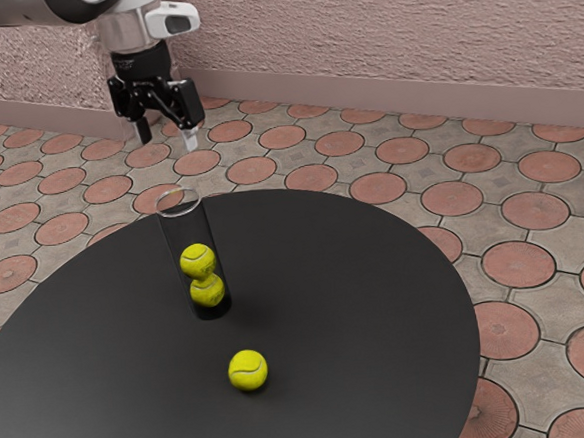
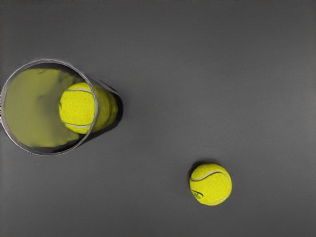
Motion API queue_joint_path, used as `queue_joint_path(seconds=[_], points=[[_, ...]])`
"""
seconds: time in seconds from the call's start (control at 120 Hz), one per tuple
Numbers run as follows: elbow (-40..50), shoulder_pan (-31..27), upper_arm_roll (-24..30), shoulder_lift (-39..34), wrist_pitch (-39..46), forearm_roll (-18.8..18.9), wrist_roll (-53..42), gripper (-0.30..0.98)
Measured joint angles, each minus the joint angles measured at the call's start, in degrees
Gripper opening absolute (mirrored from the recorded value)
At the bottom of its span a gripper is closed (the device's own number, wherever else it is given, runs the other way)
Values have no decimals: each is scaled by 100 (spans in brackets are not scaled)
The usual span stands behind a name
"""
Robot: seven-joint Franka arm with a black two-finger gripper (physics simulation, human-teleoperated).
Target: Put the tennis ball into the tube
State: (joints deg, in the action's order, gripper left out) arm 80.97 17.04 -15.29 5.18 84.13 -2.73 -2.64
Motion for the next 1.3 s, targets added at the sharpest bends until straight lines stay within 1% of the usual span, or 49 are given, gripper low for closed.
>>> queue_joint_path(seconds=[0.342, 0.392, 0.517, 0.608, 0.675, 0.742, 0.808, 0.875, 0.933, 1.067, 1.192, 1.3], points=[[49, -22, -16, 63, 114, 1, -40, 69], [307, -3, -8, -13, 159, -4, -39, 69], [1400, -67, 154, -615, 513, -9, -31, 69], [2017, -165, 294, -830, 804, -3, -15, 69], [2520, -100, 346, -954, 1105, 2, -6, 69], [2776, -20, 436, -970, 1347, 5, 2, 69], [3211, 75, 485, -1047, 1679, 6, 10, 69], [3852, 96, 505, -1189, 2168, 5, 16, 69], [4227, 115, 513, -1219, 2587, 3, 21, 69], [4483, 154, 525, -917, 3303, -19, 32, 69], [4535, 187, 539, -670, 3577, -40, 49, 69], [4734, 220, 561, -487, 3773, -231, 88, 69]])
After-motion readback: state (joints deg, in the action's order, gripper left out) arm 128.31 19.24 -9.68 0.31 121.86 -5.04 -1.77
